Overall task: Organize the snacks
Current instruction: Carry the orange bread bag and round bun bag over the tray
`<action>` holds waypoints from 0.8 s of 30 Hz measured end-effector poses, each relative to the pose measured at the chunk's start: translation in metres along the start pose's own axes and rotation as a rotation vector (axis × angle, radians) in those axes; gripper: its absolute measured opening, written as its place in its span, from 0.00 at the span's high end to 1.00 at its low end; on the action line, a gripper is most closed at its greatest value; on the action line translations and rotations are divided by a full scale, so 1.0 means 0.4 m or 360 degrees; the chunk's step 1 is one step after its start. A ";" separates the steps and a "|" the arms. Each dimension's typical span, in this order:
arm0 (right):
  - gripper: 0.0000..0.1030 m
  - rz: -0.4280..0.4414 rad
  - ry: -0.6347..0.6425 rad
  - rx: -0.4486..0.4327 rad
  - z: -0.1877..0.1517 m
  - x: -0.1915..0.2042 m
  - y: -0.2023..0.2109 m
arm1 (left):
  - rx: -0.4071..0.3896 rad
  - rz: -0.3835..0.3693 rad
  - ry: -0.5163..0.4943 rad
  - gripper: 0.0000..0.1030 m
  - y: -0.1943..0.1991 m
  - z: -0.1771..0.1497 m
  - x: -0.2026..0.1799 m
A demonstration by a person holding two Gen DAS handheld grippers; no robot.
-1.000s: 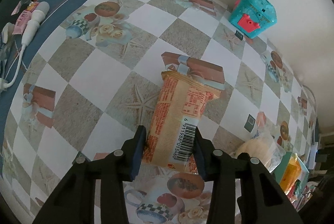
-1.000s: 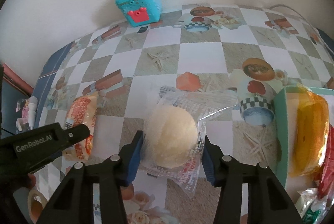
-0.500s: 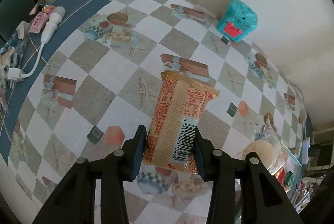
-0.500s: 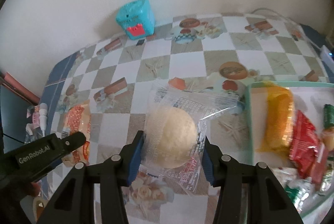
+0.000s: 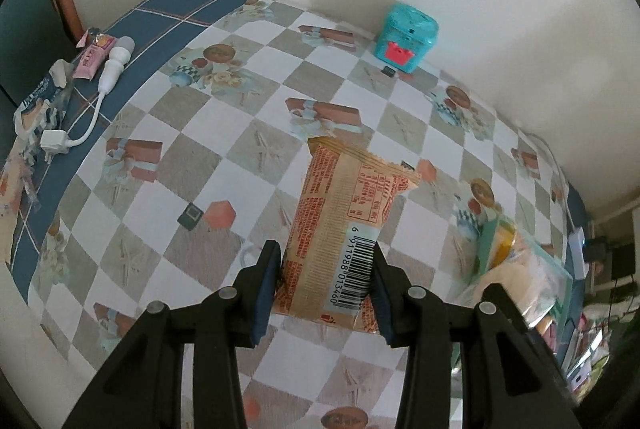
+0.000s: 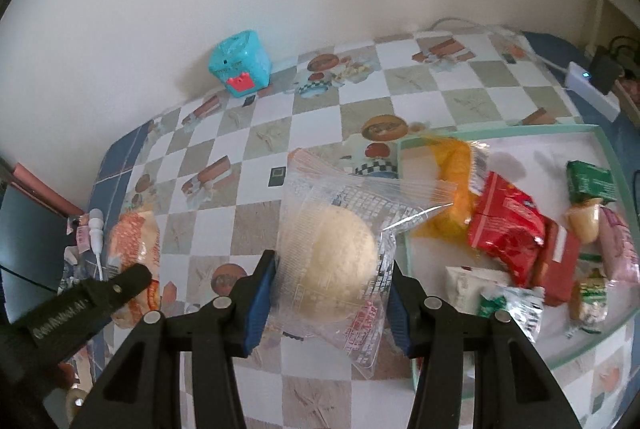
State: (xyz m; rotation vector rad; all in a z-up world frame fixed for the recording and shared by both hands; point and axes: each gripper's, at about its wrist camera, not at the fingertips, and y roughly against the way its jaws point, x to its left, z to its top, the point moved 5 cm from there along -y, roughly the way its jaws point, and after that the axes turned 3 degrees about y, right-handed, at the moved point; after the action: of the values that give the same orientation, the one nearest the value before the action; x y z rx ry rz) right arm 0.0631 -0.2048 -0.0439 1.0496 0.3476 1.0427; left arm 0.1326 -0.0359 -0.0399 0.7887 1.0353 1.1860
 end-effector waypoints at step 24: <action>0.49 -0.0156 -0.0345 -0.0115 -0.019 -0.250 0.146 | -0.0109 0.0008 -0.0313 0.57 0.079 -0.112 -0.179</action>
State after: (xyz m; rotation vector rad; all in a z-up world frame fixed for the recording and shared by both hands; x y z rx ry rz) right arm -0.0235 -0.2783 -0.0208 1.0588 0.1826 0.8389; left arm 0.0759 -0.1001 -0.0114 0.8360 0.8273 1.1181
